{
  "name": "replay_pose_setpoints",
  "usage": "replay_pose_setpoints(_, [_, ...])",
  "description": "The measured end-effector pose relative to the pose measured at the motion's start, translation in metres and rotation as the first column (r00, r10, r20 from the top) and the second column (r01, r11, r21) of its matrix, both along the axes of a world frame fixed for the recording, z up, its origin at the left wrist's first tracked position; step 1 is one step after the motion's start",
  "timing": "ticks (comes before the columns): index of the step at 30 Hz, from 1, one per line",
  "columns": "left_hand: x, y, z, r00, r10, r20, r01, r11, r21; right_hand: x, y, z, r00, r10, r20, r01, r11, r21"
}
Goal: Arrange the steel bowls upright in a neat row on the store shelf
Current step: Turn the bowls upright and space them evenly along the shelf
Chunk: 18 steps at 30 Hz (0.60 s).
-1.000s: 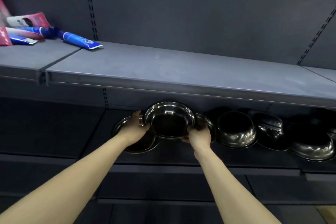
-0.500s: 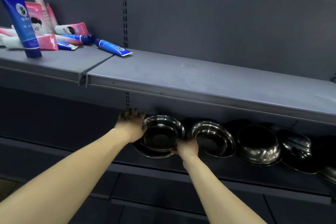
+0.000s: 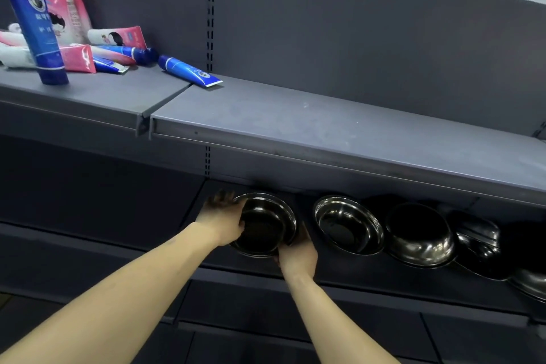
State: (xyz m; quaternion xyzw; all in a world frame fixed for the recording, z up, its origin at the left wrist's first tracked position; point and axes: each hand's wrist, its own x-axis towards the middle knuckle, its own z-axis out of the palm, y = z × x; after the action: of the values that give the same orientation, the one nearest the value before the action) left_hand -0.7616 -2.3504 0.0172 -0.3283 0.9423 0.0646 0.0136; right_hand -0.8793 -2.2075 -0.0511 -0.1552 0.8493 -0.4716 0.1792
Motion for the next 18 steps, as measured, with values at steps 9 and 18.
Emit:
replay_pose_setpoints(9, [-0.035,0.027,-0.004,0.985,-0.167,-0.037,0.171,0.953,0.25,-0.004,0.022,0.011,0.999,-0.035,-0.012,0.036,0.998,0.057])
replay_pose_setpoints(18, [-0.071,0.059,-0.007,0.95,-0.306,-0.064,0.313,0.93,0.195,-0.019,0.069,0.038,0.889,0.267,-0.372,-0.063,0.876,0.478])
